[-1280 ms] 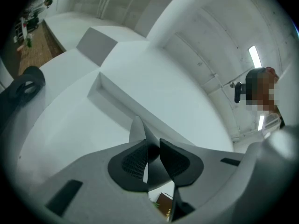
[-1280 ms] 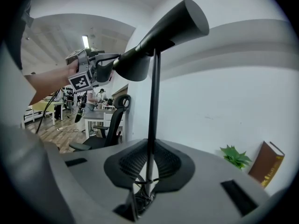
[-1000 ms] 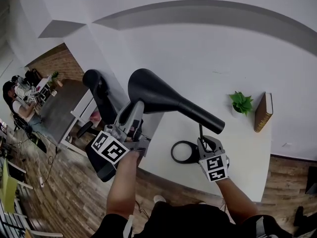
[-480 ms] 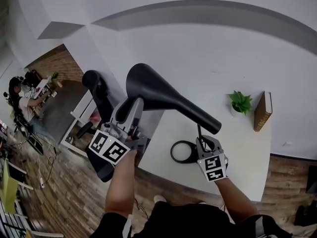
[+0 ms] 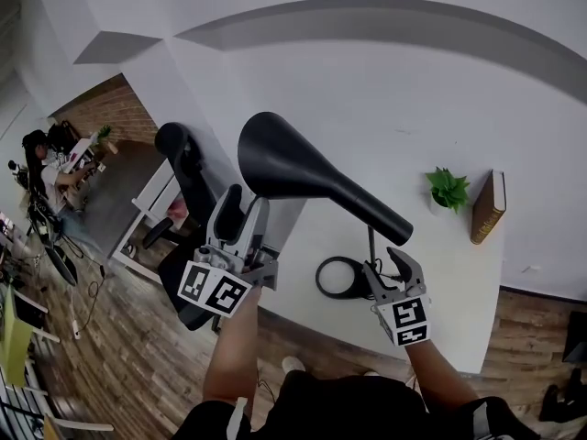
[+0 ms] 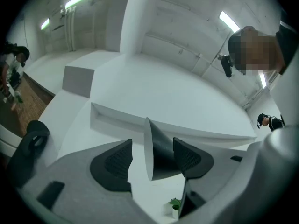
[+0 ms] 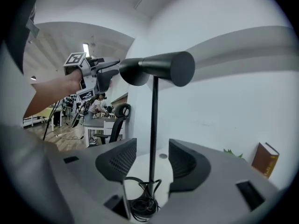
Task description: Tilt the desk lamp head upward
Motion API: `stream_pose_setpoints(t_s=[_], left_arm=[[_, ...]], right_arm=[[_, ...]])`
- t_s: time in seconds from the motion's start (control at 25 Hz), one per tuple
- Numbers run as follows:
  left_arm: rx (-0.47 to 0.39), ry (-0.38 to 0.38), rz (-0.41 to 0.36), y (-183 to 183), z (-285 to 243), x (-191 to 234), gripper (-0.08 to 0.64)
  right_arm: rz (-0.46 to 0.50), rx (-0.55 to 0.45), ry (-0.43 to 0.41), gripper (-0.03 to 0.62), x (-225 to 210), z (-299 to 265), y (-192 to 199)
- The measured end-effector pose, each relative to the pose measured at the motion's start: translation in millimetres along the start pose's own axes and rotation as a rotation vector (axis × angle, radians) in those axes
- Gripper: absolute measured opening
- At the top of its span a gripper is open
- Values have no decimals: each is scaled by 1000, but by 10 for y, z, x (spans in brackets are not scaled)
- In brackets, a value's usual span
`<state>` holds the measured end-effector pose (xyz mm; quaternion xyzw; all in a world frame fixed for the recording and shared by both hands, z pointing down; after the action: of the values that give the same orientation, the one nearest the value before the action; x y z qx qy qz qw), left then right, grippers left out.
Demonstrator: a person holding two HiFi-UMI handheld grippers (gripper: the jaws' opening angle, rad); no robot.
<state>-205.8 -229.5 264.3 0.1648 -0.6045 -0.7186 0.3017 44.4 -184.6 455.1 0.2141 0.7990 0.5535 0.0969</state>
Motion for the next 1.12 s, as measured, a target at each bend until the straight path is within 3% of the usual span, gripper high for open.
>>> stream_pose_setpoints(t_s=[0.24,0.6,0.88,1.0,1.12], left_arm=[[137,-105,-151,443,187,-192,270],[282,-154,-78,1139,466,-634,268],[358,-182,-105,1356,630,-969,267],[366,-209,-121,1416,680,-1067,177],[373,-236,-139,1465,723,-1129,40]], right_arm=[[-2,-22,-14,193,2,217,-18],[33,-39,-61,196,83,495,13],[42,-61,-91,195,142,663,-7],[32,-100,-60,193,88,770,-31],[23,-153,-19,85,5,890,-73]])
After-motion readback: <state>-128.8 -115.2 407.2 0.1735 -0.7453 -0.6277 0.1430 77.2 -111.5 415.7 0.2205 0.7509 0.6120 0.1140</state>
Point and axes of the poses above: the fingertips, and each gripper's own axes: z backward along the fingers, x to its left, y out of its underside, the point moved 5 cm from there along z, backward along the fingers, and after that the axes turned 13 degrees about x, right-handed, at the moved point
